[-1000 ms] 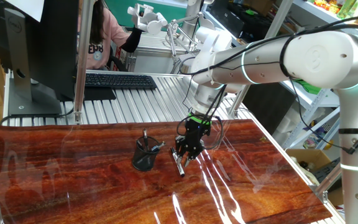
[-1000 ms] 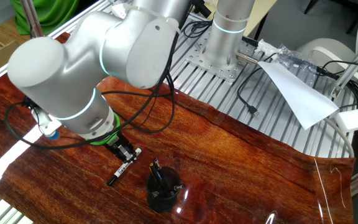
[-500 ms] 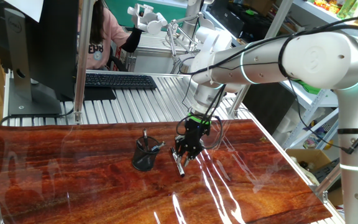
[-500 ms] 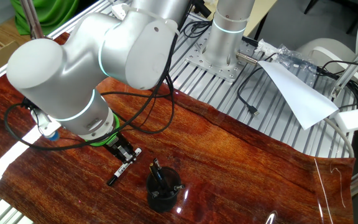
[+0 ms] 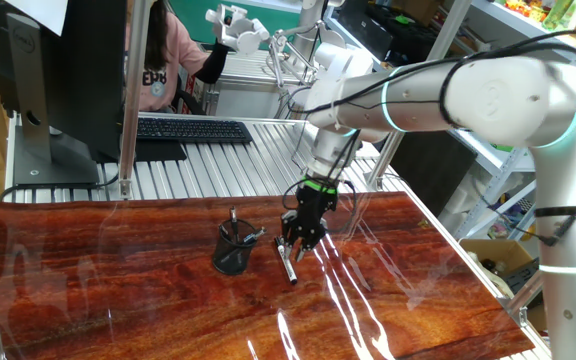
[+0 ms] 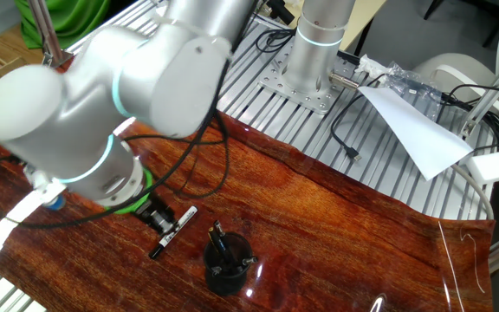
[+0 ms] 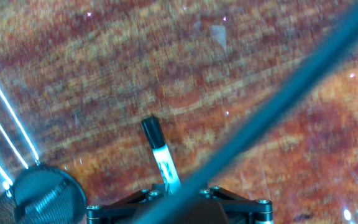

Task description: Put the pen into the pen holder

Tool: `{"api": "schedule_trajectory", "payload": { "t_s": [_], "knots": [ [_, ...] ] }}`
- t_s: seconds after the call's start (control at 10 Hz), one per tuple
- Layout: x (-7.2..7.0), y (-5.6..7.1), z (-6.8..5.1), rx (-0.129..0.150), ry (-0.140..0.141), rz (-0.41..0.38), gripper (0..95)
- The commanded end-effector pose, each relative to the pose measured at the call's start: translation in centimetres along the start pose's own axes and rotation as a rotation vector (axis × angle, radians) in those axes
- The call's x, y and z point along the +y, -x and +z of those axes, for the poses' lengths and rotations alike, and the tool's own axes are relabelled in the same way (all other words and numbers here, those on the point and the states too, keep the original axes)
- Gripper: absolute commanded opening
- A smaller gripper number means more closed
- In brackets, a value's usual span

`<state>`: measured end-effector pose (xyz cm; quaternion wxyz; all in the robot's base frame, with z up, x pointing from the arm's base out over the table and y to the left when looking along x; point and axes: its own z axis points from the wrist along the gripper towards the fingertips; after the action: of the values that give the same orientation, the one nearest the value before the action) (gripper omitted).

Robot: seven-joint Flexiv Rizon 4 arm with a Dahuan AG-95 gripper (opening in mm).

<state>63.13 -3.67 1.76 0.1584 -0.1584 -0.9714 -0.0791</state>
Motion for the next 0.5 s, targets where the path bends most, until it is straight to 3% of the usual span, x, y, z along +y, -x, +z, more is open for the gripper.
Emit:
{"api": "schedule_trajectory", "payload": {
  "t_s": [0.1,0.5],
  "knots": [
    [0.0,-0.3,0.0,-0.011,-0.001,0.000,19.0],
    [1.5,0.0,-0.5,-0.010,-0.005,0.019,19.0]
  ]
}}
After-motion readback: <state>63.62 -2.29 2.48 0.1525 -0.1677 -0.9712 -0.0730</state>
